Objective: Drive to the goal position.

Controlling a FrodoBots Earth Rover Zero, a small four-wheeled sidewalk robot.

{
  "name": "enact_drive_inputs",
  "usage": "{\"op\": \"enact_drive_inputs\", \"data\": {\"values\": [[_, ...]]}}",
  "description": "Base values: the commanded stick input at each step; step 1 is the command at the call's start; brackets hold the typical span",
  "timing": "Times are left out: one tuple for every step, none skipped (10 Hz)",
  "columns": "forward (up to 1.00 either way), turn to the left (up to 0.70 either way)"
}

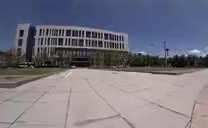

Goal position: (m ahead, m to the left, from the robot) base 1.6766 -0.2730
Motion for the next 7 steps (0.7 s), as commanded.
{"op": "enact_drive_inputs", "data": {"values": [[0.70,0.35],[0.70,0.34],[0.70,0.33],[0.70,0.33],[0.70,0.33],[0.70,0.33],[0.70,0.34]]}}
